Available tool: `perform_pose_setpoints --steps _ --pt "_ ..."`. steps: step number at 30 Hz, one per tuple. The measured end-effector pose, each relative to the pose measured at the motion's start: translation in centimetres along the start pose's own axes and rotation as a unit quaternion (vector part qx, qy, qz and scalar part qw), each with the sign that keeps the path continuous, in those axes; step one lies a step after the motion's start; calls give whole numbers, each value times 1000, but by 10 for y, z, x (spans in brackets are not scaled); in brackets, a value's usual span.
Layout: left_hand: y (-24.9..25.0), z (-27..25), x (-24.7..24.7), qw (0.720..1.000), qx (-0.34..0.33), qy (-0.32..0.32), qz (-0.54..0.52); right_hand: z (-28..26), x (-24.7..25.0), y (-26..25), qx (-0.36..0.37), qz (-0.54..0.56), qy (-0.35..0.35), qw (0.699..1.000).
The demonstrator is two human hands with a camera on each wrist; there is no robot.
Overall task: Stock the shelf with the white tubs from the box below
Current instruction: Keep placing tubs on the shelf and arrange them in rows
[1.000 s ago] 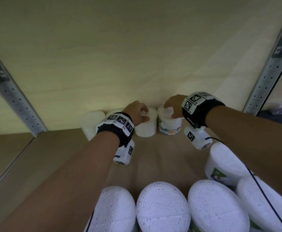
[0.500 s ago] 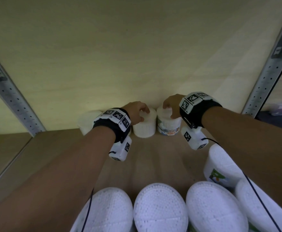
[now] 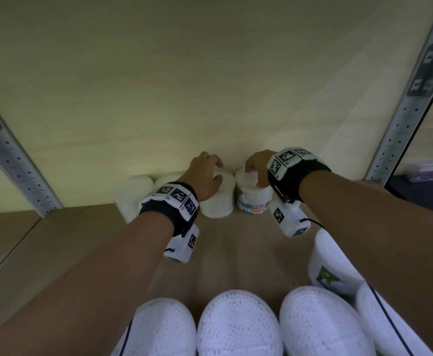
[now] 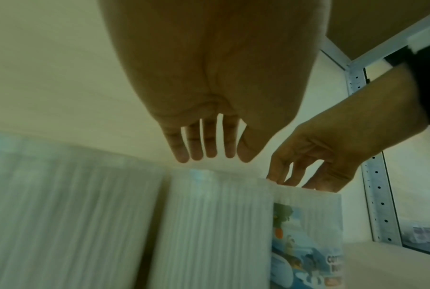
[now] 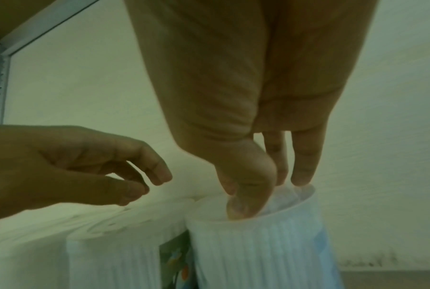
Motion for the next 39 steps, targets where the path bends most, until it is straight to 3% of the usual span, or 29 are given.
perform_pose_setpoints --steps 3,8,24,27,29,33,39 --pt "-5 1 -6 996 53 -15 67 0 -1 2 1 13 3 1000" --pt "-6 3 -14 992 68 -42 94 0 -2 2 1 25 -1 1000" --pt "1 1 -5 987 14 -160 7 4 -1 5 -6 13 -3 1000" --pt "0 2 -4 989 22 -146 -19 3 2 5 -13 -15 2 1000" --pt "-2 2 -4 994 32 -101 -20 1 4 3 -20 -20 8 1000" --pt "-9 2 -10 996 63 -24 67 2 6 6 -30 -8 22 999" --pt "-7 3 -13 994 74 -27 71 9 1 4 -1 -16 3 1000"
Point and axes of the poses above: each hand's wrist, its own z-axis towards the middle knuckle, its own x-axis out of the back of the hand, y = z × x, the point moved 6 cm from there along z, towards the middle knuckle, and after that the axes turned 6 degrees about -x, right-handed, at the moved point
